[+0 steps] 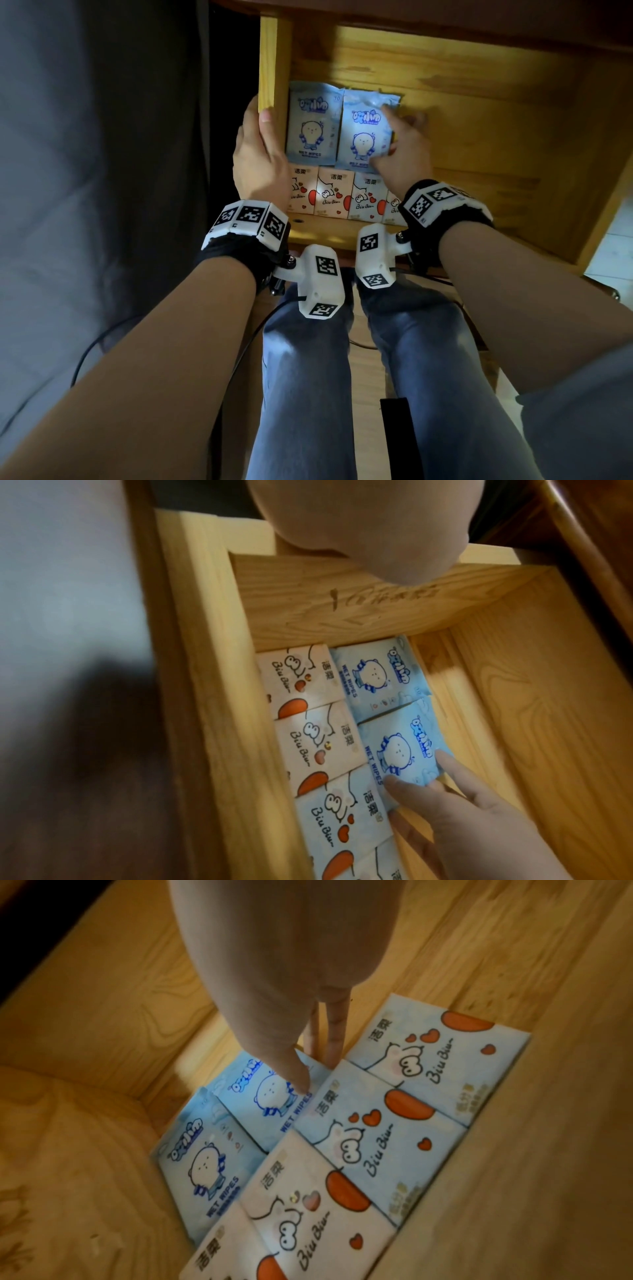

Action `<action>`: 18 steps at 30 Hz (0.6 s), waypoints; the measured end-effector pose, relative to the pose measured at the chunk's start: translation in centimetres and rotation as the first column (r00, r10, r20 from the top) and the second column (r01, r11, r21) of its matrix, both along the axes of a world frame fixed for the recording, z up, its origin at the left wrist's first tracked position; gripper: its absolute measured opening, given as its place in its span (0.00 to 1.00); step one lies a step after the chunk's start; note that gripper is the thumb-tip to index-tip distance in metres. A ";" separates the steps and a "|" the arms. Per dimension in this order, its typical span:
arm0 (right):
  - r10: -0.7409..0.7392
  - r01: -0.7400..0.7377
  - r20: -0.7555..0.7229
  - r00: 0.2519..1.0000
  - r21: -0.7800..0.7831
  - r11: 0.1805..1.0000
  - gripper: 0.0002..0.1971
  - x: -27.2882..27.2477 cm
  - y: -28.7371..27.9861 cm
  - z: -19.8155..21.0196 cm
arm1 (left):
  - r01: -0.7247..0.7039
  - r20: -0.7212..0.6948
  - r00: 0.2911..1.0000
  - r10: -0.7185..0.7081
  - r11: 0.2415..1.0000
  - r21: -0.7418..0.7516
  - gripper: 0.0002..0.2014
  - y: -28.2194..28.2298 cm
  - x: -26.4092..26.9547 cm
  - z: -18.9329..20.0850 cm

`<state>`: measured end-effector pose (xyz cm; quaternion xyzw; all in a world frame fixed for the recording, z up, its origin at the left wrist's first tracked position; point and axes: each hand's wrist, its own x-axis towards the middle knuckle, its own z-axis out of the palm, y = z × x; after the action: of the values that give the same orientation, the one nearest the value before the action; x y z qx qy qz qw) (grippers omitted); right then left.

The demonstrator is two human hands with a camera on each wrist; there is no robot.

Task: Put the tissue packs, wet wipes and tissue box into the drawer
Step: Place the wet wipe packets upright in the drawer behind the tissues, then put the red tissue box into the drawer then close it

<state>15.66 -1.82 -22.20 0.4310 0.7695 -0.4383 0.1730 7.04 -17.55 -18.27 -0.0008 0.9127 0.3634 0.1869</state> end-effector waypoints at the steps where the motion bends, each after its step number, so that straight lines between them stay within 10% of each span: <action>1: 0.000 0.000 0.003 1.000 0.000 1.000 0.41 0.0 0.0 0.0 | 0.002 -0.003 1.000 -0.002 1.000 -0.001 0.23 0.0 0.0 -0.1; 12: 0.004 -0.003 0.027 1.000 -0.036 0.999 0.41 1.0 0.6 1.9 | 0.040 0.055 0.998 -0.038 0.999 -0.031 0.24 0.1 0.6 1.0; 18: -0.060 0.059 -0.026 0.998 -0.027 0.998 0.23 2.7 1.5 6.3 | 0.161 0.052 0.986 -0.156 0.980 -0.115 0.27 1.3 1.6 5.0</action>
<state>18.31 -0.32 -15.86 0.4456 0.7527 -0.4592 0.1551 8.65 -16.29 -13.29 0.0530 0.9257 0.2923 0.2342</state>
